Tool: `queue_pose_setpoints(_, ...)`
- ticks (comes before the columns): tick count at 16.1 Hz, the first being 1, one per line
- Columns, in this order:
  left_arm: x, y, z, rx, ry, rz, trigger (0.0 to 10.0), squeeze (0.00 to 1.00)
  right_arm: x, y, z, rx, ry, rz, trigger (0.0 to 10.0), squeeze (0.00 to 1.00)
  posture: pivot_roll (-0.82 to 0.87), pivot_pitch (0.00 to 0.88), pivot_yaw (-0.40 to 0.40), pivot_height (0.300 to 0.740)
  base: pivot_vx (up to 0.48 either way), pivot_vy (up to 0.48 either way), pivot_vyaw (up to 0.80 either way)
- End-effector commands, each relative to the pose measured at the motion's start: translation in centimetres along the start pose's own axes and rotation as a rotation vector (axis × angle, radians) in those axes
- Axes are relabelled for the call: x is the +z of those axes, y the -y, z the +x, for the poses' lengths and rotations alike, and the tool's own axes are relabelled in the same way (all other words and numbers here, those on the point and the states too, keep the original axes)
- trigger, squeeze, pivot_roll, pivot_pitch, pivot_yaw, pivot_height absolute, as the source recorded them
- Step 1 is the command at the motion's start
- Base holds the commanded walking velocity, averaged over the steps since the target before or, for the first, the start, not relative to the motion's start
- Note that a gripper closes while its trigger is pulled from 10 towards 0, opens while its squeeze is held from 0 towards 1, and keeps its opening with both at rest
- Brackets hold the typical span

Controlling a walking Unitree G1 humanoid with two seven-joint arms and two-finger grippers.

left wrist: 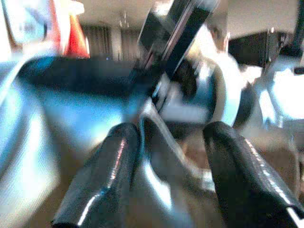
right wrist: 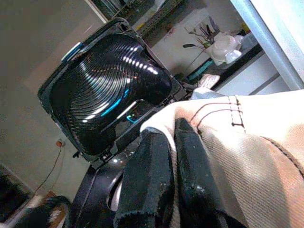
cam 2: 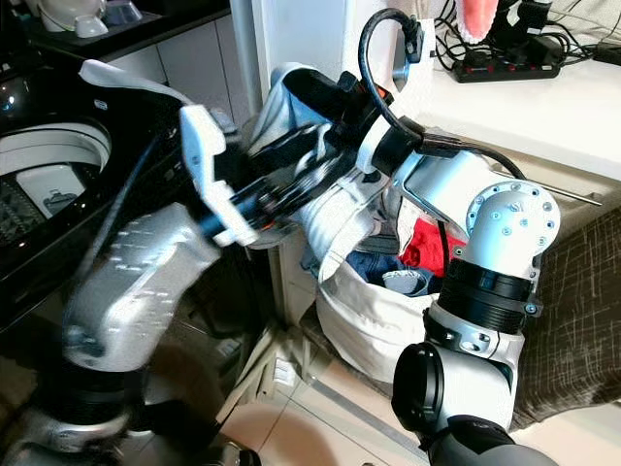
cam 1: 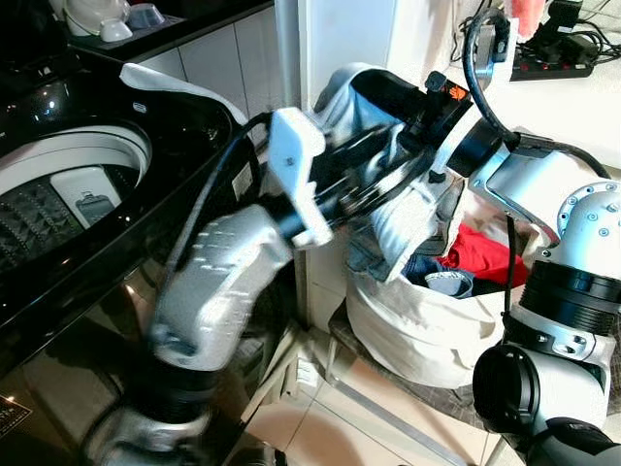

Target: Clothes washing

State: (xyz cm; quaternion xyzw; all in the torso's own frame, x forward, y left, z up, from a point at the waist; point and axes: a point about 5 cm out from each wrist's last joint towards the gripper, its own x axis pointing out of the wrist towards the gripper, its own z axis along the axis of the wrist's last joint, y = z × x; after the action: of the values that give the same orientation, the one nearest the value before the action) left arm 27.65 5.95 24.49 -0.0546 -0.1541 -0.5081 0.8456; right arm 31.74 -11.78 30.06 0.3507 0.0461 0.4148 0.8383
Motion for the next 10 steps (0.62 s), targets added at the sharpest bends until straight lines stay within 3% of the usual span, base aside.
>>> queue_pose_setpoints(1,-1.2,0.1,-0.9,-0.038,-0.079,-0.069,10.0,1.00,1.1,-1.8,-0.1,0.095,0.035,-0.044,0.0,0.00,-0.01,0.000,0.035,0.740,0.000,0.000,0.00)
queue_pose_setpoints(4,-1.4,0.0,-1.1,-0.023,-0.088,-0.076,10.0,1.00,1.1,-1.7,-0.1,0.090,0.034,-0.047,0.0,0.00,-0.02,0.000,0.035,0.740,0.000,0.000,0.00)
queue_pose_setpoints(7,-1.8,-1.4,-1.0,0.086,-0.151,0.026,10.0,1.00,1.3,-1.8,-0.2,0.094,0.034,-0.050,0.0,0.00,-0.02,0.000,0.034,0.740,0.000,0.000,0.00)
queue_pose_setpoints(10,-2.0,-2.5,-0.6,0.208,-0.161,0.049,10.0,1.00,1.1,-2.0,-0.1,0.099,0.032,-0.050,0.0,0.00,-0.02,0.000,0.034,0.740,0.000,0.000,0.00)
